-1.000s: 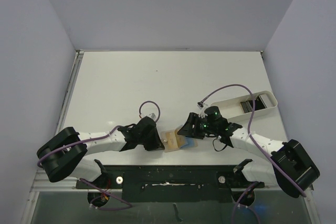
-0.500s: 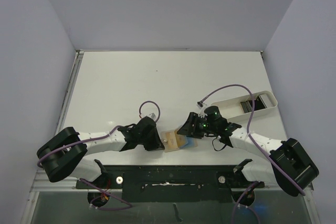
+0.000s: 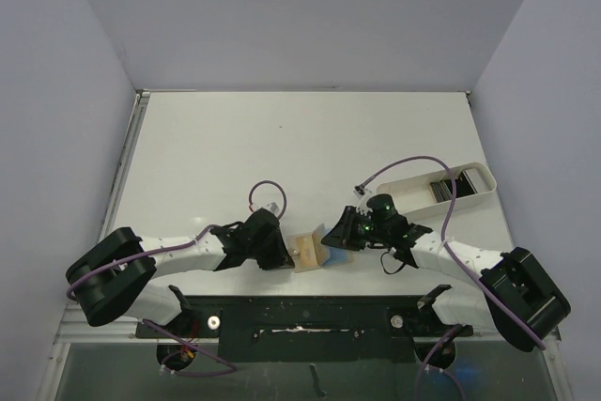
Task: Put the credit cards into the card holder
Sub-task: Turn over the card slot in the card holder.
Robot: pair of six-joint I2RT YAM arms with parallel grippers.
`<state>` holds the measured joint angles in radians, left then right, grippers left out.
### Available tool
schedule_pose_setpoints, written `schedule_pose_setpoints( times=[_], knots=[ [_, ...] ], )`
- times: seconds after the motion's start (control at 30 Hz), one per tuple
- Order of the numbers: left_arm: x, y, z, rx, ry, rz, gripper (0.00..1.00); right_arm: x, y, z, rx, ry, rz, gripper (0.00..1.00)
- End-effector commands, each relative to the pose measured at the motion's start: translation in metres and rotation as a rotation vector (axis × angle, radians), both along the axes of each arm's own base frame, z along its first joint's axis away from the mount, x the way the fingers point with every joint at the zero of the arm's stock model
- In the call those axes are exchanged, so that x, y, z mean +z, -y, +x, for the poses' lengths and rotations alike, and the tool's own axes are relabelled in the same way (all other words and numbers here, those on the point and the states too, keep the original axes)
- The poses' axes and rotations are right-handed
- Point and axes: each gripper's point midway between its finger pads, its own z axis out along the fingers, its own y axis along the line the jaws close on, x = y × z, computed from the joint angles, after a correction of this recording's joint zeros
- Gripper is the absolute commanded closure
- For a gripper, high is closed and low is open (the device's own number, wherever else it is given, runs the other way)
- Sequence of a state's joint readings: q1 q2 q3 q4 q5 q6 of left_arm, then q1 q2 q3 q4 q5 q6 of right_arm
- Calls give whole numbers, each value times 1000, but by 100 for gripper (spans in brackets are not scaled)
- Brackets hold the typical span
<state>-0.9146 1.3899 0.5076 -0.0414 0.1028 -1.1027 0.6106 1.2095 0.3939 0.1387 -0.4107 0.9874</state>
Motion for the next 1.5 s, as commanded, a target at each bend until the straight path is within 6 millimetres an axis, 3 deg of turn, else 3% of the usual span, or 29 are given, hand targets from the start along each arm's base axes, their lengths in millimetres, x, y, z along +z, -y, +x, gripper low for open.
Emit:
schedule_pose_setpoints(
  times=[0.0,0.13,0.3,0.53,0.8,0.87,1.0,1.17,1.47],
  knots=[
    [6,6,7,-4,31,-12,100,20,-10,5,10,70,75,89],
    [5,6,7,-5,29,-12,100,23,-11,6,12,78,92,91],
    [5,6,7,-6,28,-11,100,24,-13,5,12,74,99,76],
    [5,8,7,-13,27,-13,100,26,-14,7,16,85,109,90],
    [5,6,6,-11,28,-10,100,26,-15,6,16,83,134,97],
    [5,6,6,-11,28,-9,100,27,-16,6,16,83,139,95],
    [4,6,6,-10,29,-8,100,24,-16,6,15,72,134,80],
    [4,5,6,-10,28,-6,100,25,-17,4,21,75,148,100],
    [-3,1,4,-5,22,13,100,22,-14,4,-1,71,143,94]
  ],
)
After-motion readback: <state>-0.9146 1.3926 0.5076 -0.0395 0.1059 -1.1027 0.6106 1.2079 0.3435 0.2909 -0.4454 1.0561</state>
